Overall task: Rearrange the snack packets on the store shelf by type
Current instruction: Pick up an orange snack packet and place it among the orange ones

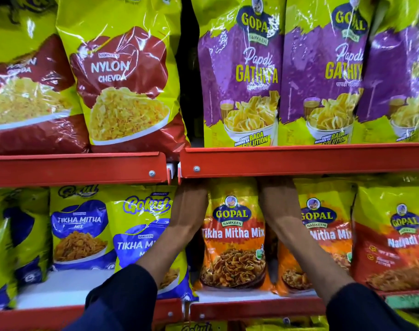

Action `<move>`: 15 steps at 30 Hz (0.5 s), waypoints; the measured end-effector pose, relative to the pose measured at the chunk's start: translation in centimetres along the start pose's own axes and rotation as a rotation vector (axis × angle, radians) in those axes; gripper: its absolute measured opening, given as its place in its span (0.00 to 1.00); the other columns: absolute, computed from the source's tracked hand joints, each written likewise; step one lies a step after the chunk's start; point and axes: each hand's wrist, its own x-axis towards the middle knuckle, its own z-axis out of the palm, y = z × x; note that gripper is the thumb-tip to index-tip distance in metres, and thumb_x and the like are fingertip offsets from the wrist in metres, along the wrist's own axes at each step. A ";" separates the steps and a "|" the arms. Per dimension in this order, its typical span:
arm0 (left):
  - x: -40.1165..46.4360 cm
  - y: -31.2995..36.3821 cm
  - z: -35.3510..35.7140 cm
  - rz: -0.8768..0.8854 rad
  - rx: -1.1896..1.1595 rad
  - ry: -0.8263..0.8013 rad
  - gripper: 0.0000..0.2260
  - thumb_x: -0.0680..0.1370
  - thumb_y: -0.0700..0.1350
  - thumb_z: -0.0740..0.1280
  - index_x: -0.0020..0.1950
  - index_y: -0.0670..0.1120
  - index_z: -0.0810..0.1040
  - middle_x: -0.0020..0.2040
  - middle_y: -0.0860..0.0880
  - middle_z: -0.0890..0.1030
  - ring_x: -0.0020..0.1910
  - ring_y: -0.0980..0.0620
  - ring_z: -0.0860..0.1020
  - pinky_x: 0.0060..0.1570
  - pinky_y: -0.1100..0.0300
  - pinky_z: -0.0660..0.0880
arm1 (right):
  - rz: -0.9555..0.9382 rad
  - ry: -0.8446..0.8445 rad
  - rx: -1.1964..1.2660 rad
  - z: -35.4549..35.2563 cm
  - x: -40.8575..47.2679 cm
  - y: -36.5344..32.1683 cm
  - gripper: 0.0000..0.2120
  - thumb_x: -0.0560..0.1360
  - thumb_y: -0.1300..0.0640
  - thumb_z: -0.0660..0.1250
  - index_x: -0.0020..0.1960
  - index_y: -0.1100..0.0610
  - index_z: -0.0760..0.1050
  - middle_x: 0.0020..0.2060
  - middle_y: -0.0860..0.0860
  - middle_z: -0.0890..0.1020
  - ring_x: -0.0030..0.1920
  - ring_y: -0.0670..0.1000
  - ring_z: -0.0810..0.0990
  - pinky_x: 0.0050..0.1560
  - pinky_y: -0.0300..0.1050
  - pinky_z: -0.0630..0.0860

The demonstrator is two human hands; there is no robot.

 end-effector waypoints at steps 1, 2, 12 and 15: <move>-0.4 0.1 0.0 0.001 0.017 0.029 0.09 0.60 0.31 0.71 0.36 0.40 0.80 0.34 0.38 0.82 0.30 0.36 0.80 0.28 0.54 0.76 | -0.084 0.132 -0.016 0.0 -0.8 -0.3 0.09 0.69 0.66 0.62 0.45 0.61 0.80 0.40 0.63 0.84 0.43 0.66 0.82 0.45 0.53 0.78; -1.0 0.2 0.2 0.032 0.019 0.079 0.07 0.63 0.34 0.70 0.40 0.41 0.81 0.38 0.39 0.84 0.36 0.37 0.82 0.35 0.52 0.78 | -0.149 0.233 0.011 0.1 -1.9 -0.8 0.07 0.73 0.65 0.62 0.46 0.62 0.79 0.42 0.63 0.83 0.45 0.65 0.80 0.49 0.56 0.76; -7.7 0.8 2.3 0.177 0.028 -0.059 0.28 0.81 0.49 0.56 0.80 0.43 0.55 0.82 0.44 0.54 0.81 0.43 0.48 0.77 0.37 0.46 | -0.228 0.034 0.025 2.8 -7.2 -1.7 0.28 0.81 0.50 0.55 0.79 0.57 0.57 0.79 0.54 0.60 0.80 0.60 0.53 0.80 0.61 0.49; -10.6 0.3 1.5 0.176 -0.016 -0.080 0.29 0.81 0.51 0.56 0.80 0.43 0.55 0.82 0.44 0.51 0.81 0.43 0.46 0.77 0.37 0.46 | -0.286 0.062 0.081 2.4 -10.0 -2.2 0.29 0.81 0.51 0.55 0.79 0.57 0.53 0.80 0.56 0.56 0.81 0.59 0.49 0.80 0.60 0.48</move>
